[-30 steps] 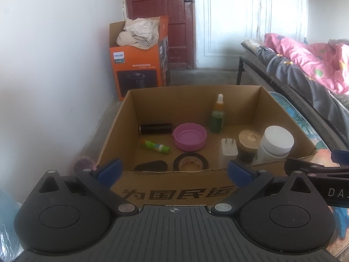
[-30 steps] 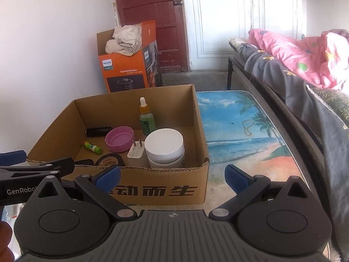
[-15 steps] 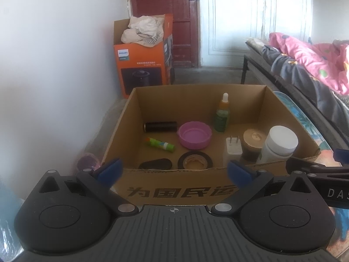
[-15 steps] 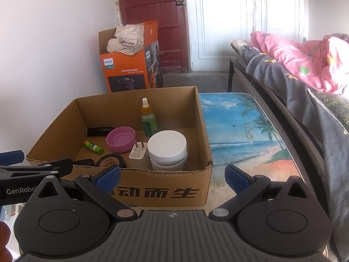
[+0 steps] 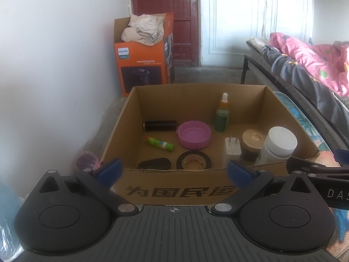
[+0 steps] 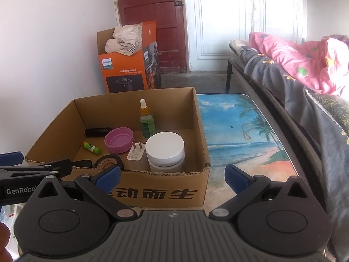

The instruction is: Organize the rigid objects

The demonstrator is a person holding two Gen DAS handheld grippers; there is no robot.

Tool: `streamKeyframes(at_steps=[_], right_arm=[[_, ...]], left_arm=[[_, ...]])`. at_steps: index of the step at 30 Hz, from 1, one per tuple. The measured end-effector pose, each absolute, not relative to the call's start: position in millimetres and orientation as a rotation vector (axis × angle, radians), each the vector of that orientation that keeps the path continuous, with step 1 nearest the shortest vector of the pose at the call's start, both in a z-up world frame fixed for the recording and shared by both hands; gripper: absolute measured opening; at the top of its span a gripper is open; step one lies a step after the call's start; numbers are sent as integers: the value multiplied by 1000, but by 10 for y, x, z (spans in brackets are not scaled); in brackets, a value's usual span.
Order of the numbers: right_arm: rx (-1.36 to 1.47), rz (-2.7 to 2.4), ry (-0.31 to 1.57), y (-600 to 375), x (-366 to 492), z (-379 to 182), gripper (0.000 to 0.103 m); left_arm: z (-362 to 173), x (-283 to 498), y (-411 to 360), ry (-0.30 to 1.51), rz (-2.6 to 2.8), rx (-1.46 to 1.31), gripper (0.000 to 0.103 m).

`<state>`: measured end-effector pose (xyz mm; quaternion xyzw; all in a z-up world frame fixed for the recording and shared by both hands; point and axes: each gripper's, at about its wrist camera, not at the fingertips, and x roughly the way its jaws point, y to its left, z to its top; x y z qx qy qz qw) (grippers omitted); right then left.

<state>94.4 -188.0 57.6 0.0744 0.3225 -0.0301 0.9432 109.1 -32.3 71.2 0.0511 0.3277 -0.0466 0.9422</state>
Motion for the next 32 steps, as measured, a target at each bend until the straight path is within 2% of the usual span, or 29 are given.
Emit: streamKeyframes(at_steps=[32], right_arm=[[152, -66, 658, -1915, 927, 579, 103]], left_arm=[[672, 1095, -365, 682, -93, 93, 102]])
